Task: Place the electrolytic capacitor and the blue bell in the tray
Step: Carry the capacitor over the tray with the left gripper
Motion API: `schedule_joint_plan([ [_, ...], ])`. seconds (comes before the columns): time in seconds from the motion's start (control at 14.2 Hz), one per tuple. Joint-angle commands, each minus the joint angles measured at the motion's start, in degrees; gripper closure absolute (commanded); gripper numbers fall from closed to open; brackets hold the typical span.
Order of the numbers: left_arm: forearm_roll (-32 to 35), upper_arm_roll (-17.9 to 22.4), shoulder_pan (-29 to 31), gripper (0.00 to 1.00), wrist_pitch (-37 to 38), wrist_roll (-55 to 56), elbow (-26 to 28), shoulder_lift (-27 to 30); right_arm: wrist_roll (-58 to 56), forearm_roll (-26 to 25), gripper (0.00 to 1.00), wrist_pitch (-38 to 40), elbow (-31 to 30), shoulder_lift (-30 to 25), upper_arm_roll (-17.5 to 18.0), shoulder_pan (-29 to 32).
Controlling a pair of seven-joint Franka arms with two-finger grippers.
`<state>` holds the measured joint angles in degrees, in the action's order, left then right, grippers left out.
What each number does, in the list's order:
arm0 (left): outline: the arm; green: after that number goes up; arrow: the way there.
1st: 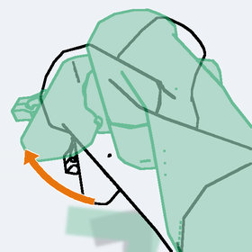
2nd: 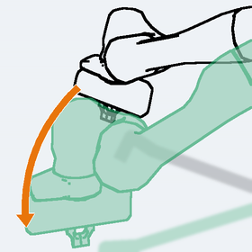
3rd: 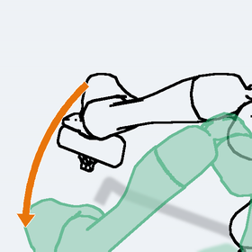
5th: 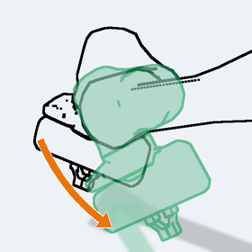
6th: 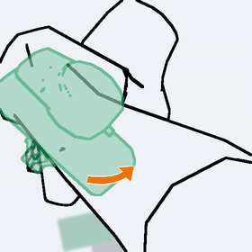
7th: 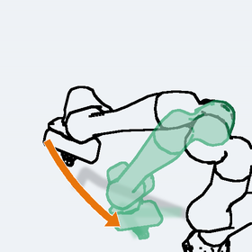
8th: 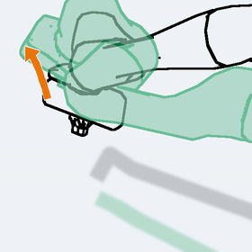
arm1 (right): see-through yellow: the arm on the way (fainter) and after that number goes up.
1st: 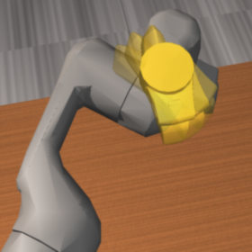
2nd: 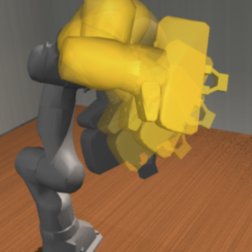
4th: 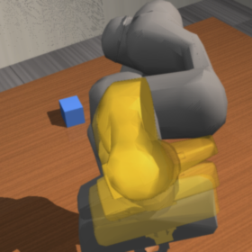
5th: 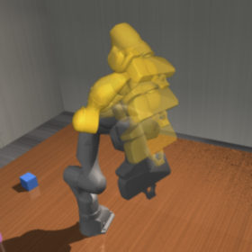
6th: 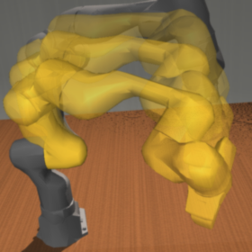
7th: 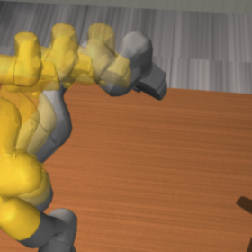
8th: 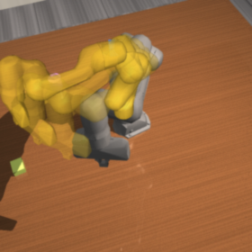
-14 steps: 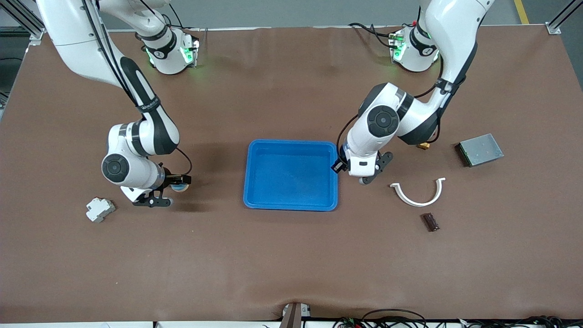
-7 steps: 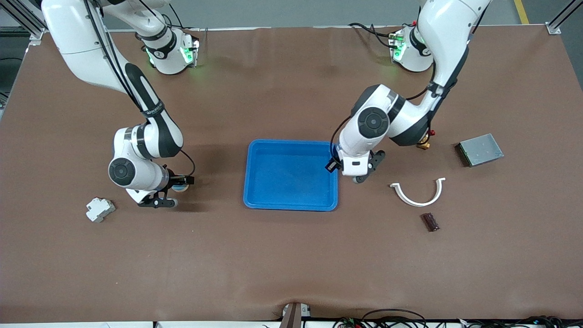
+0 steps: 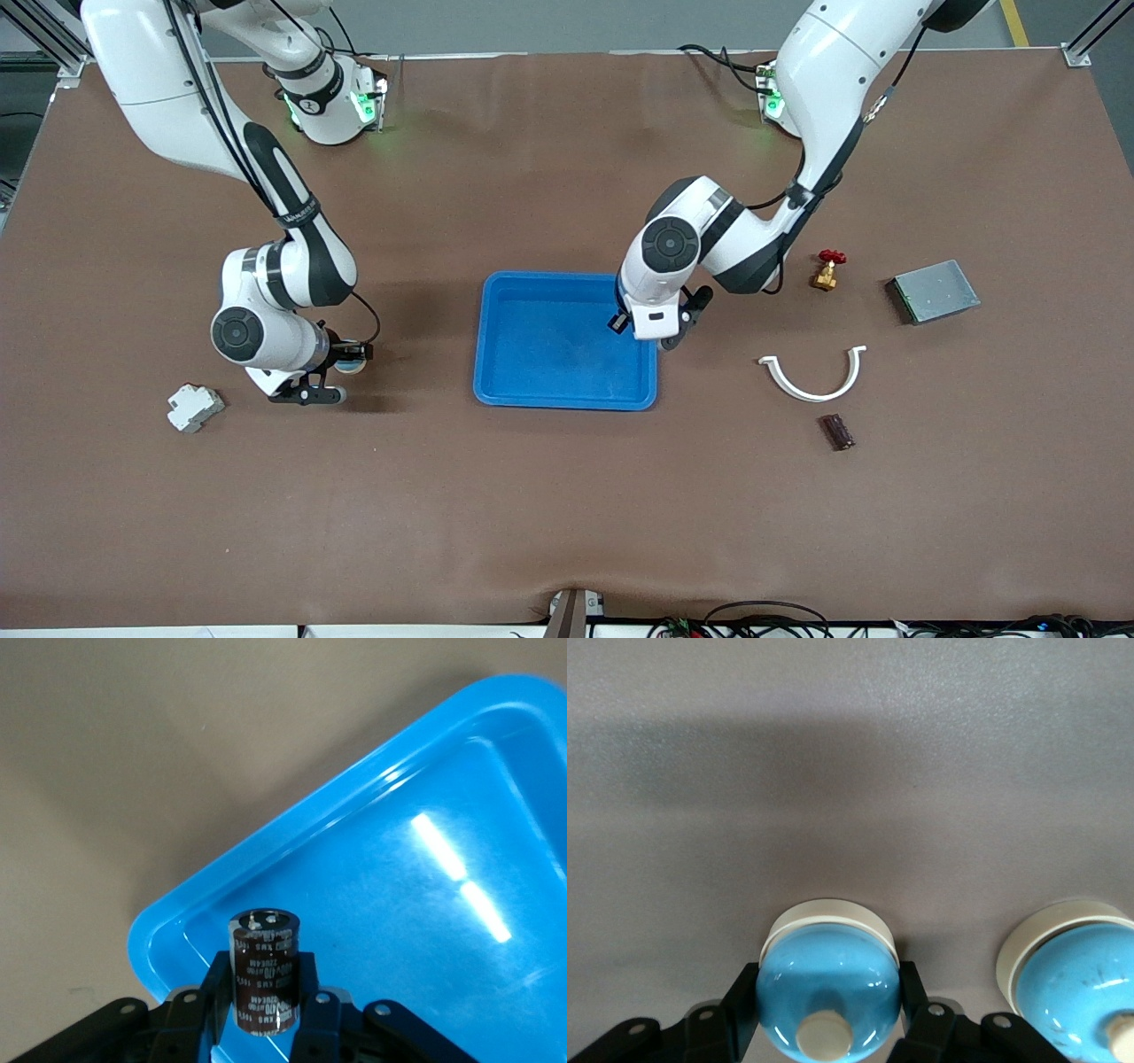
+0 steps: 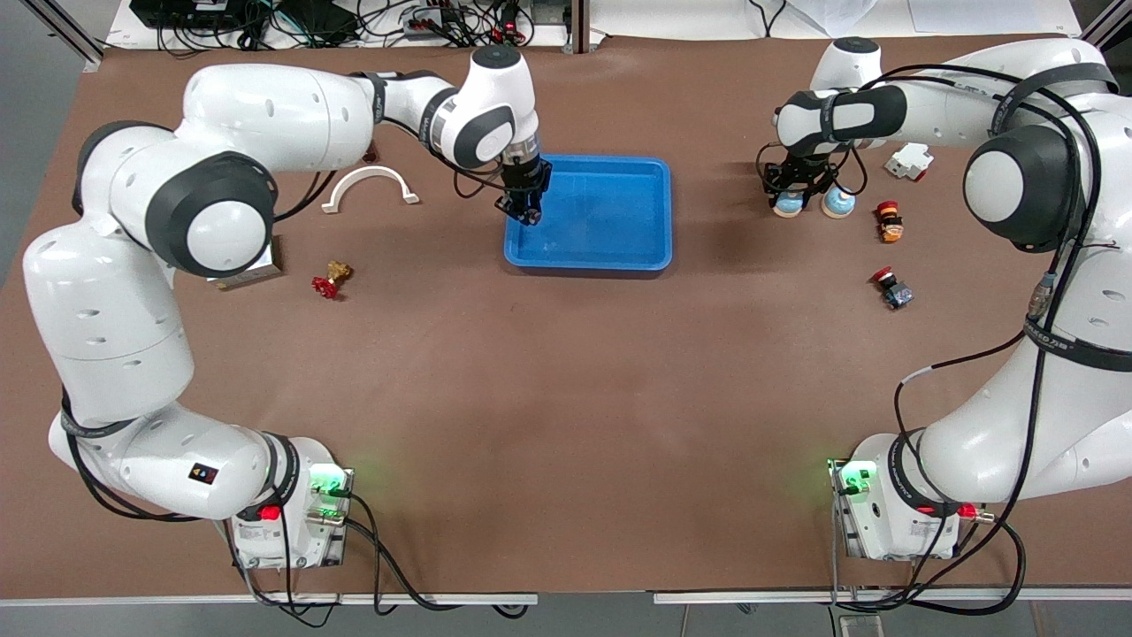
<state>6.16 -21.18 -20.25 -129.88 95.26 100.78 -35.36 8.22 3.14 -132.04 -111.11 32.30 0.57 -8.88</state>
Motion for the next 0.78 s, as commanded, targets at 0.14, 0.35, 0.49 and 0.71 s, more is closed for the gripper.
schedule_joint_plan([
  [0.14,1.4,1.3,-2.9,1.00,0.6,2.4,-2.6,-3.4,-0.6,0.2,0.94,0.7,1.0,0.6,0.0,-0.3],
  [0.35,1.4,1.8,-3.2,1.00,0.3,2.8,-2.6,-3.6,3.0,0.3,0.94,3.4,1.0,-2.3,0.1,-2.3],
  [0.49,1.4,1.8,-3.1,0.89,0.3,2.8,-2.6,-3.9,9.6,0.3,0.94,5.3,1.1,-4.5,0.2,-5.3],
  [0.71,1.4,2.0,-2.6,0.00,0.3,2.7,-2.6,-4.0,20.6,0.3,0.95,5.4,1.4,-5.7,0.2,-10.8],
])
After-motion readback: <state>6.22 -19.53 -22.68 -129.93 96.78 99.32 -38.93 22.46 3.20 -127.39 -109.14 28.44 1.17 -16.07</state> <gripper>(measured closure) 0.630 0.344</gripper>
